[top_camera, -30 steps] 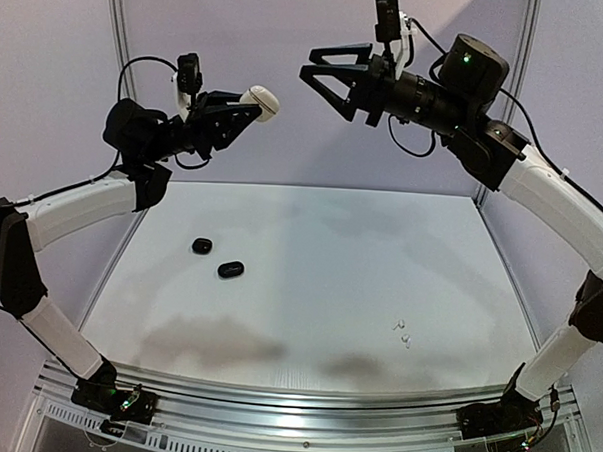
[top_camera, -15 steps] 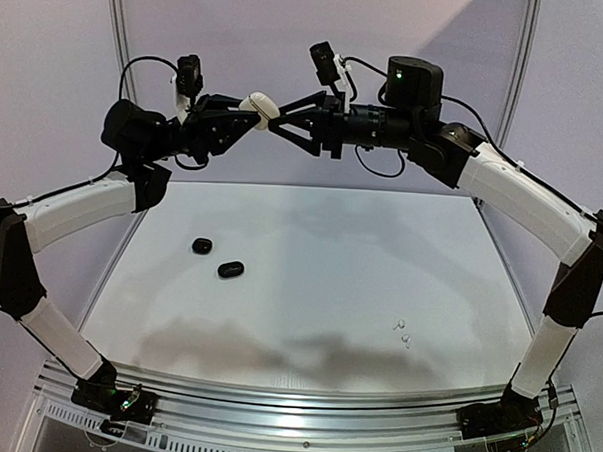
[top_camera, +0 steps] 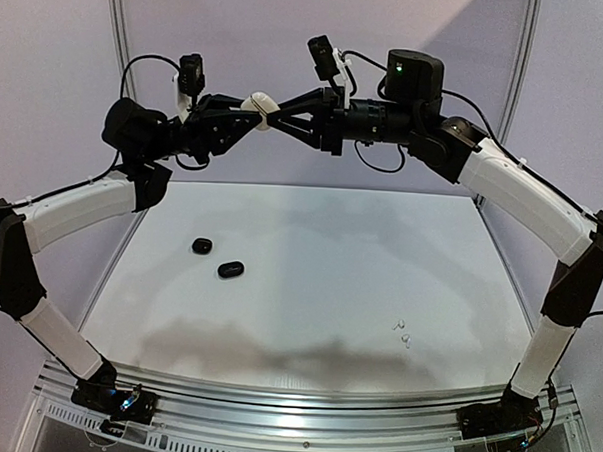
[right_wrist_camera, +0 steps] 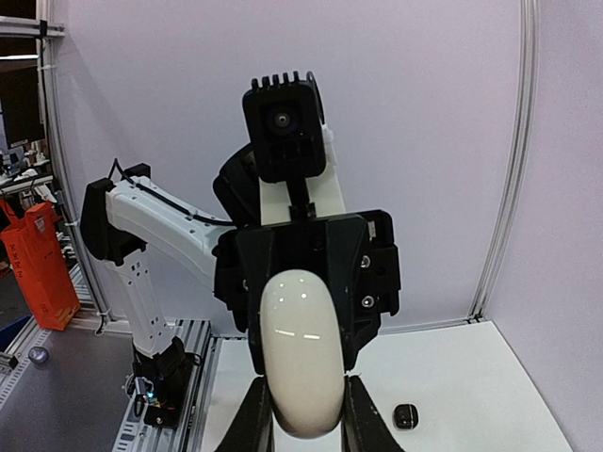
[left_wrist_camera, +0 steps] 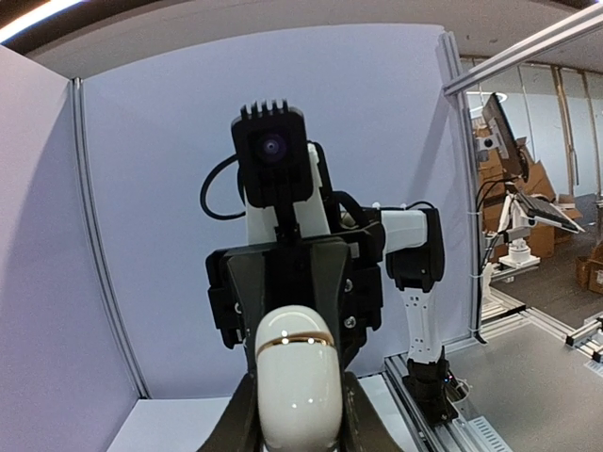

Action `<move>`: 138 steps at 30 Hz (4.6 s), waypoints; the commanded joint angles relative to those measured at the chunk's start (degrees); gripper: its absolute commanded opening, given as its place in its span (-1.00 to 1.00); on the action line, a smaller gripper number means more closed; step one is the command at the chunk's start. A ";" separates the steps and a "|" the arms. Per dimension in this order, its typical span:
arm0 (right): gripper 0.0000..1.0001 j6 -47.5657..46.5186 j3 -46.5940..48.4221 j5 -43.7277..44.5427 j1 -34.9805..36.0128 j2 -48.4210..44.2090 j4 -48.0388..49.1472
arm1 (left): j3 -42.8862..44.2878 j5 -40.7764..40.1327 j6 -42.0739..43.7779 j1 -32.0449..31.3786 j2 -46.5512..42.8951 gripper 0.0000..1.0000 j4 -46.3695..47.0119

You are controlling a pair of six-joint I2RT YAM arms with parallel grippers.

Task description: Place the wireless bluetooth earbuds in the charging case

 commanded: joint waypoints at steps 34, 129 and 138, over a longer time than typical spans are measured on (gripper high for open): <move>-1.00 -13.30 13.87 16.30 2.99 3.59 -34.45 | 8.29 1.48 50.64 1.75 -3.70 0.15 -63.49; -0.20 -13.51 21.07 30.77 3.32 10.25 -40.86 | 9.36 1.23 61.58 -1.79 -3.00 -1.00 -76.73; -0.14 -10.91 20.98 22.07 2.58 9.93 -38.21 | 5.90 -0.20 46.46 -1.43 -3.43 -1.00 -68.91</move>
